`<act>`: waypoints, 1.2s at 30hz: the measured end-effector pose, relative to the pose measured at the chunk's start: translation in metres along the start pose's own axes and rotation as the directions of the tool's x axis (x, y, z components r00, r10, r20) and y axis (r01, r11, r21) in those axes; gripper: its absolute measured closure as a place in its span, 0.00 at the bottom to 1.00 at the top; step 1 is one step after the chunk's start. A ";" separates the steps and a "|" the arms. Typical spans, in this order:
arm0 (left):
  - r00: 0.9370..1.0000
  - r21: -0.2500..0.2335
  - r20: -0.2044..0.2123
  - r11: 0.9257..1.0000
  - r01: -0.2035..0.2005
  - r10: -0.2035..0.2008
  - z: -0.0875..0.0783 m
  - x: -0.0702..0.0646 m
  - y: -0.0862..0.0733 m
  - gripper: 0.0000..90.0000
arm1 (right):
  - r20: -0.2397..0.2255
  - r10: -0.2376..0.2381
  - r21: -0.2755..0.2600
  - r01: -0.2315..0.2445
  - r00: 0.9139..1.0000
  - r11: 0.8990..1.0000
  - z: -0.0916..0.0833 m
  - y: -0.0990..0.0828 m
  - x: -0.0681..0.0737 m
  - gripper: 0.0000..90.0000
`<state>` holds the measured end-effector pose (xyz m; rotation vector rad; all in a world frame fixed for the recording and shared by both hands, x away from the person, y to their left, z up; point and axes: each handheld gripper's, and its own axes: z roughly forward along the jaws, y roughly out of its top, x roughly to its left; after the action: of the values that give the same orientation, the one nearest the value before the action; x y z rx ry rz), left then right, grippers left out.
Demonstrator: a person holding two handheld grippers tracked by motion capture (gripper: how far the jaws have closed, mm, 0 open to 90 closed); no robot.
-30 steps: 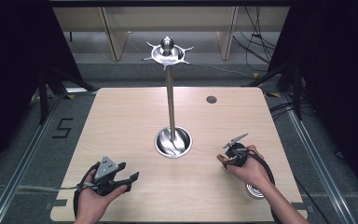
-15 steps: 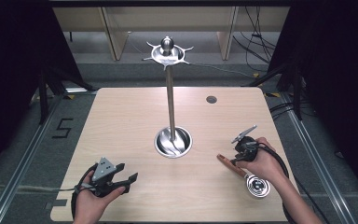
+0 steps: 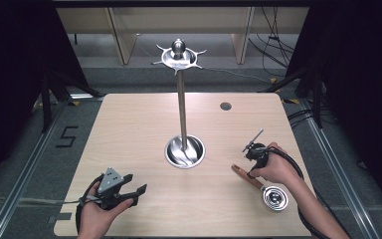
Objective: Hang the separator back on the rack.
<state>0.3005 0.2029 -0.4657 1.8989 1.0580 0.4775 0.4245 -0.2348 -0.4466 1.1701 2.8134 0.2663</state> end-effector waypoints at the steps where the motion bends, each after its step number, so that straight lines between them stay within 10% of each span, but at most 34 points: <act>1: 1.000 0.002 -0.002 1.000 -0.006 0.006 0.000 0.000 0.001 0.40 | 0.007 0.004 0.008 -0.004 1.000 1.000 0.001 0.001 0.001 0.72; 24: 1.000 0.013 -0.001 1.000 -0.010 0.010 0.002 0.000 0.000 0.40 | -0.018 0.017 0.079 -0.016 1.000 0.997 0.023 -0.001 0.007 0.76; 36: 1.000 0.011 0.005 1.000 -0.004 0.004 0.002 0.000 0.000 0.40 | 0.003 -0.010 -0.033 0.010 1.000 0.999 0.013 -0.012 0.008 0.76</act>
<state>0.3020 0.2018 -0.4672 1.9112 1.0554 0.4702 0.4126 -0.2359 -0.4612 1.1480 2.8012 0.3087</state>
